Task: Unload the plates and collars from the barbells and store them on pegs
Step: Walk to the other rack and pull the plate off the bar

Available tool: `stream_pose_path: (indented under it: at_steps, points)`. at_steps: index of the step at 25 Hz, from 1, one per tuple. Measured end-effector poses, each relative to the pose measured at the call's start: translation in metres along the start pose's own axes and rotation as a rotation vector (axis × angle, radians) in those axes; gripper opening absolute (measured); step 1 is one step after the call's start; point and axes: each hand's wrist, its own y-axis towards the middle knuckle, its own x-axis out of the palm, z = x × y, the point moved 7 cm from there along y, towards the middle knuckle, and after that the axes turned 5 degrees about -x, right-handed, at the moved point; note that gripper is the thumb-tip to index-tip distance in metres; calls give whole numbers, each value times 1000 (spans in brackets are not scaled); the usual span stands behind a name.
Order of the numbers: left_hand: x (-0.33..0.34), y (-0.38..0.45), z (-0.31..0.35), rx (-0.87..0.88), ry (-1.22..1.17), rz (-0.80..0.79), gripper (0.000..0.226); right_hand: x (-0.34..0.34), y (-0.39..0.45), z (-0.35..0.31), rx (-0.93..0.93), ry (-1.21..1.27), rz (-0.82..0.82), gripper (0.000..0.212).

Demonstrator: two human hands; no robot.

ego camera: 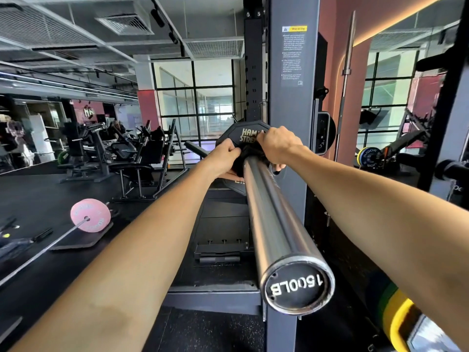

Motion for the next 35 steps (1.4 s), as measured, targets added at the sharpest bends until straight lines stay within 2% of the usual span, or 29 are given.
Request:
stream_pose_path:
  at_steps: [5, 8, 12, 16, 20, 22, 25, 29, 35]
  points:
    - [5, -3, -3, -50, -40, -34, 10, 10, 2, 18, 128, 304, -24, 31]
    - [4, -10, -4, -55, -12, -26, 15, 15, -4, 24, 208, 444, -62, 34]
    - [6, -33, 3, -69, -37, -64, 30, 18, -20, 28, 225, 553, -139, 41]
    - [7, -70, 8, -99, -71, -36, 32, 17, -44, 24, 168, 524, -177, 44]
    - [7, -119, 21, -86, 13, 20, 41, 6, -78, 10, 72, 542, -160, 29]
    - [7, -134, 26, -63, 67, 41, 49, -1, -88, 8, 24, 510, -117, 34]
    - [5, -163, 31, -49, 42, 51, 47, -11, -112, 7, 1, 469, -98, 45]
    - [2, -206, 29, -39, -60, -16, 29, -22, -152, -4, -2, 508, -92, 51]
    - [6, -274, 36, -47, -196, -152, 23, -56, -228, -23, 53, 624, -72, 52]
